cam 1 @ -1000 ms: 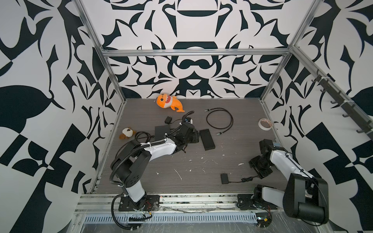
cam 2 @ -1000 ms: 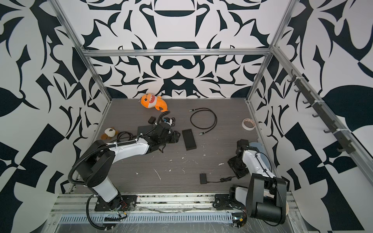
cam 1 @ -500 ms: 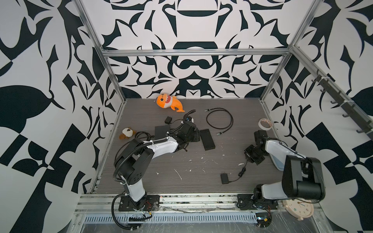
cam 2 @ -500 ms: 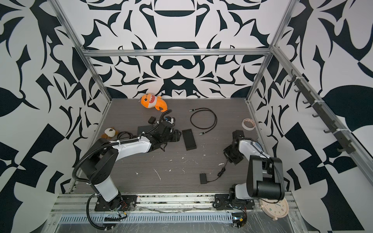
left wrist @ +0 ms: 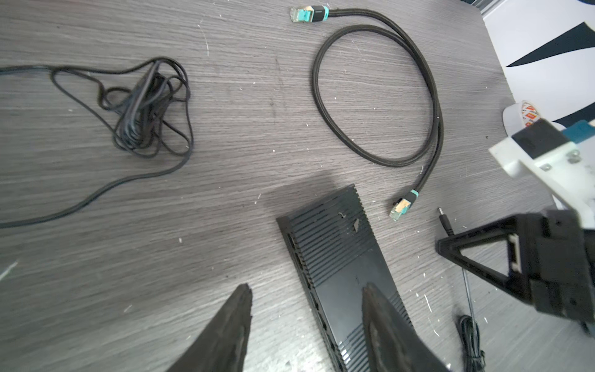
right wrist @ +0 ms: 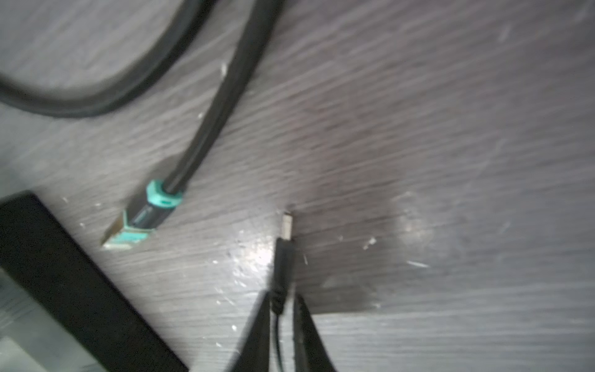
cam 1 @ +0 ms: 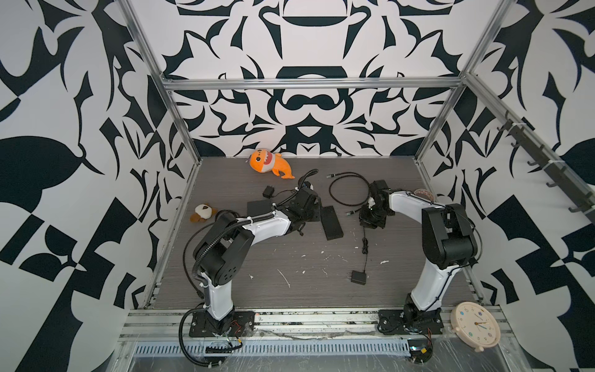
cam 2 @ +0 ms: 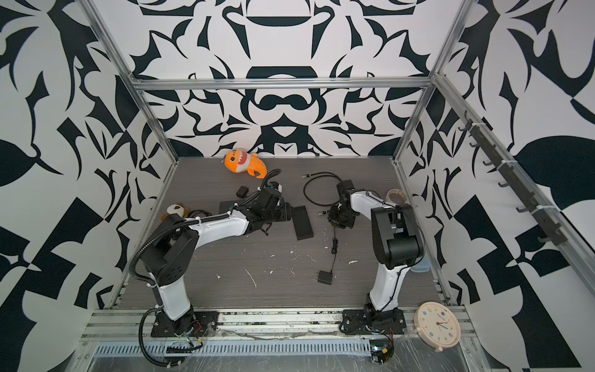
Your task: Insert the plug into the switch port
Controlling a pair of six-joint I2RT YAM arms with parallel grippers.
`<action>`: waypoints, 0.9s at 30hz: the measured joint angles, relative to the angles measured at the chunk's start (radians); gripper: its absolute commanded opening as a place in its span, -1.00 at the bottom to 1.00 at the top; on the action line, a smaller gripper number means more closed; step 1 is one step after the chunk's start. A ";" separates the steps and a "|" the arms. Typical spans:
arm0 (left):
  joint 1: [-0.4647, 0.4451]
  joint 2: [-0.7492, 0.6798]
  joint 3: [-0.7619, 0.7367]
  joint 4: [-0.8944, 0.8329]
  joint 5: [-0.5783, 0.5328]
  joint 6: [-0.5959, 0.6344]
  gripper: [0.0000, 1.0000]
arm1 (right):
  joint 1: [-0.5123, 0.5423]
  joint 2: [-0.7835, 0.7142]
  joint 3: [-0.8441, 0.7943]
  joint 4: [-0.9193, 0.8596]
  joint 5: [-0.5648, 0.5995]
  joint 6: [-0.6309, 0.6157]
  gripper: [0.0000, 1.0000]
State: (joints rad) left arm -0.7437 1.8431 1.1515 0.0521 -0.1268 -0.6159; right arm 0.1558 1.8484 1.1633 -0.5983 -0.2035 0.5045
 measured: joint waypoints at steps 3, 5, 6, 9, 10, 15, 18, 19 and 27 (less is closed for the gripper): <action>0.005 0.000 0.018 -0.032 0.000 0.008 0.16 | -0.008 -0.014 -0.003 -0.029 0.002 -0.042 -0.28; 0.006 0.000 0.032 -0.042 0.000 0.013 0.16 | -0.015 -0.032 -0.007 -0.043 0.001 -0.062 -0.26; 0.006 0.000 0.034 -0.043 0.000 0.014 0.16 | -0.018 -0.043 -0.007 -0.048 0.000 -0.070 -0.26; 0.006 0.000 0.042 -0.052 0.000 0.014 0.16 | -0.023 -0.074 -0.007 -0.052 -0.006 -0.095 -0.28; 0.006 0.000 0.042 -0.056 0.000 0.014 0.16 | -0.024 -0.080 -0.007 -0.052 -0.011 -0.102 -0.30; 0.006 0.022 0.067 -0.080 0.005 0.014 0.15 | -0.025 -0.084 -0.008 -0.031 -0.023 -0.123 -0.36; 0.006 0.036 0.084 -0.090 0.018 0.014 0.15 | -0.025 -0.084 -0.016 -0.002 -0.023 -0.125 -0.43; 0.006 0.038 0.089 -0.094 0.021 0.014 0.15 | -0.025 -0.084 -0.019 0.008 -0.021 -0.127 -0.45; 0.006 0.039 0.096 -0.093 0.061 0.009 0.14 | -0.025 -0.061 -0.021 0.047 -0.005 -0.132 -0.52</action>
State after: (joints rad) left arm -0.7376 1.8824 1.2476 -0.0414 -0.0662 -0.6071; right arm 0.1307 1.7878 1.1419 -0.5510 -0.2081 0.3729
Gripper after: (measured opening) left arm 0.574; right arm 0.241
